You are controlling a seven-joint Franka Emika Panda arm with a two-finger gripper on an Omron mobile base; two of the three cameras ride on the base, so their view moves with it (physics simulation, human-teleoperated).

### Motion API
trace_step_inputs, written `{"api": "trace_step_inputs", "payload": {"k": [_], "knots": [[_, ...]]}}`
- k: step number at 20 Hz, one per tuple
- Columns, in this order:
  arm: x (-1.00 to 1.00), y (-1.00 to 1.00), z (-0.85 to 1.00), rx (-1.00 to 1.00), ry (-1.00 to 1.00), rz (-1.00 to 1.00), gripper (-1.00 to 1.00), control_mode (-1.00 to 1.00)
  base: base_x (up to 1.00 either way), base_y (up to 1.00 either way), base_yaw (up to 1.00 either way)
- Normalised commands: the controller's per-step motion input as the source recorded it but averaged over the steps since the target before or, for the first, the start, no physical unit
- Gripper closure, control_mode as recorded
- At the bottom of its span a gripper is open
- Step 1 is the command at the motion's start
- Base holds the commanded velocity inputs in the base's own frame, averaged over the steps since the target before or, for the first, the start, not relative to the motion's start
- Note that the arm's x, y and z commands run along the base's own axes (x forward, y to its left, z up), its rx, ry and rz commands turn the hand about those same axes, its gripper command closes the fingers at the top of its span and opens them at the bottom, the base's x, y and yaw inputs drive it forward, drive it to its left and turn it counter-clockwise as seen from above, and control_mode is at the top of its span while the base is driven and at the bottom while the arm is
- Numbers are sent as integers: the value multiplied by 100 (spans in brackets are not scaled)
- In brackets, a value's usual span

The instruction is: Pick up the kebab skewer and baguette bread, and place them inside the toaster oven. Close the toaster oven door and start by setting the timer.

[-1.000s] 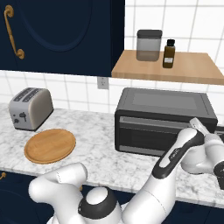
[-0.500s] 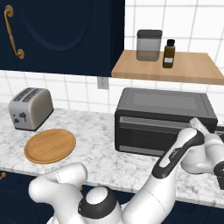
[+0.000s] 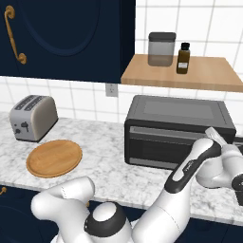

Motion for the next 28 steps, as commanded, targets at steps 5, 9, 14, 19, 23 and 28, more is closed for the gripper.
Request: {"api": "trace_step_inputs", "payload": {"k": [5,9,14,19,23,28], "knots": [[0,-1,0,1,0,0,100,-100,0,0,0],[0,-11,-2,13,0,0,100,-100,0,0,0],[0,-12,-2,18,0,0,100,-100,0,0,0],[0,0,-4,19,0,0,100,-100,0,0,0],[0,0,-10,21,0,-1,100,-100,0,0,0],[0,-1,-15,23,-1,-1,100,-100,0,0,0]]}}
